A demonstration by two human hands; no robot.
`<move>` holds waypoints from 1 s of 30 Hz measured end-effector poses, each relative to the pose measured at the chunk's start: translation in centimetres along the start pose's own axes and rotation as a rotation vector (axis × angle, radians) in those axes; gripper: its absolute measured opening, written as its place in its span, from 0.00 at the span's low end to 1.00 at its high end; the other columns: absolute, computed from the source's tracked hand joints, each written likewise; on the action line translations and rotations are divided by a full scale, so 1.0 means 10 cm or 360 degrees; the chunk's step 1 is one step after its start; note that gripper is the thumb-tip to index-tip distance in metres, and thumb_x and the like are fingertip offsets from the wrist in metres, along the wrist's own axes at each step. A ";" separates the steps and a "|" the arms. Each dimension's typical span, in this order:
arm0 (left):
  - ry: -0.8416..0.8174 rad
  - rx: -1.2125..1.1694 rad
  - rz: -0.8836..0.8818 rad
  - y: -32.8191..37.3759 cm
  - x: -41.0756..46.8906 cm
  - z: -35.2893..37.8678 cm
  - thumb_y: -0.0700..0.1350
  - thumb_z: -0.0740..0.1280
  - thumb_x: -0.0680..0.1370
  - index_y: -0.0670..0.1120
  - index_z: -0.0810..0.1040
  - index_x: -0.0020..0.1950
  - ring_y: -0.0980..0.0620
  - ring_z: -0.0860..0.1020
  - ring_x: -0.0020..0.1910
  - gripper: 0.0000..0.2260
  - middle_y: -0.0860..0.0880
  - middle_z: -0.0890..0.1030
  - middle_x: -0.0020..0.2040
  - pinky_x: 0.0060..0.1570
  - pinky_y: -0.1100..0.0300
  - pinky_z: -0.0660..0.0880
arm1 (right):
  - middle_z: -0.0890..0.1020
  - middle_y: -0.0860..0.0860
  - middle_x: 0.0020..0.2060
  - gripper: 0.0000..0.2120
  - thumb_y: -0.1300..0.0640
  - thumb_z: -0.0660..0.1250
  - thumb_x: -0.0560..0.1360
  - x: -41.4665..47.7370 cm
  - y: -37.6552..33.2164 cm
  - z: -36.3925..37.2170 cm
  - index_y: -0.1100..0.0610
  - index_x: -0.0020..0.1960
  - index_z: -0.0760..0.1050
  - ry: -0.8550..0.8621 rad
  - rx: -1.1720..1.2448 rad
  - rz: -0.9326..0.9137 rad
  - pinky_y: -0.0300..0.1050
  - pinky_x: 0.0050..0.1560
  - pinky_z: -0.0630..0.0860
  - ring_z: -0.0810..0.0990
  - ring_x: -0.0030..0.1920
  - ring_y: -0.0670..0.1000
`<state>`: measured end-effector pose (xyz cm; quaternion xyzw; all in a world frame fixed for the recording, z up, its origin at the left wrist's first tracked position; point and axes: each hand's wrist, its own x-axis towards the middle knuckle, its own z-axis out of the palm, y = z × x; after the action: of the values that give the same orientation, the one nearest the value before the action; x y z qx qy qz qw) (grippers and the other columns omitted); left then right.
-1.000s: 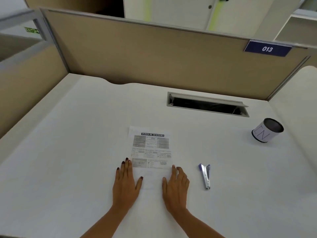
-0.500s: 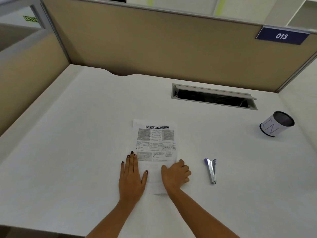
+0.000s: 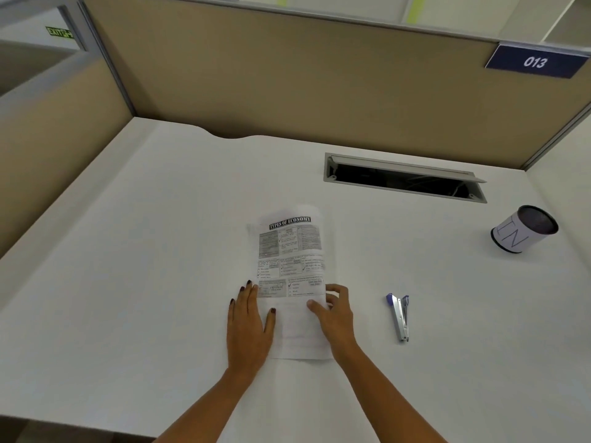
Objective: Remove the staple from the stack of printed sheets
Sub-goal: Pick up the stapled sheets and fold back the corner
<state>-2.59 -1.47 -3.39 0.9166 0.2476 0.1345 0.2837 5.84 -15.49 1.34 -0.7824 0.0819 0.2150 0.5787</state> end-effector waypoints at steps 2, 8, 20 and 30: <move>0.0139 -0.0271 -0.0242 0.06 0.07 -0.02 0.46 0.63 0.79 0.43 0.64 0.73 0.47 0.67 0.71 0.23 0.45 0.69 0.72 0.71 0.52 0.62 | 0.80 0.54 0.53 0.23 0.62 0.73 0.72 0.02 0.01 -0.07 0.48 0.59 0.64 -0.0029 0.0037 -0.0067 0.45 0.51 0.80 0.81 0.52 0.54; 0.0335 -0.1092 -0.0877 0.31 0.55 -0.25 0.44 0.63 0.79 0.44 0.70 0.69 0.47 0.73 0.64 0.18 0.45 0.74 0.66 0.61 0.60 0.68 | 0.84 0.52 0.48 0.28 0.69 0.74 0.68 0.07 0.01 -0.32 0.44 0.57 0.69 -0.0117 0.0196 -0.0185 0.51 0.47 0.83 0.85 0.46 0.54; -0.0036 -0.2080 -0.1004 0.37 1.13 -0.77 0.44 0.68 0.77 0.42 0.79 0.57 0.53 0.80 0.47 0.10 0.48 0.83 0.49 0.44 0.64 0.76 | 0.83 0.49 0.54 0.21 0.65 0.76 0.68 0.14 0.02 -0.67 0.50 0.55 0.73 -0.0245 0.0191 -0.0289 0.46 0.48 0.83 0.84 0.53 0.51; -0.0098 -0.2291 -0.0898 0.65 1.10 -1.05 0.43 0.68 0.76 0.45 0.83 0.47 0.54 0.83 0.45 0.04 0.49 0.86 0.45 0.44 0.63 0.78 | 0.78 0.47 0.55 0.22 0.60 0.74 0.72 0.05 -0.06 -0.54 0.53 0.63 0.69 0.0284 0.0046 -0.0319 0.42 0.50 0.78 0.78 0.54 0.48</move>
<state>5.04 4.43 10.03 0.4119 0.3154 0.1595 0.8399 7.84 -20.31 2.87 -0.7944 0.0576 0.0845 0.5988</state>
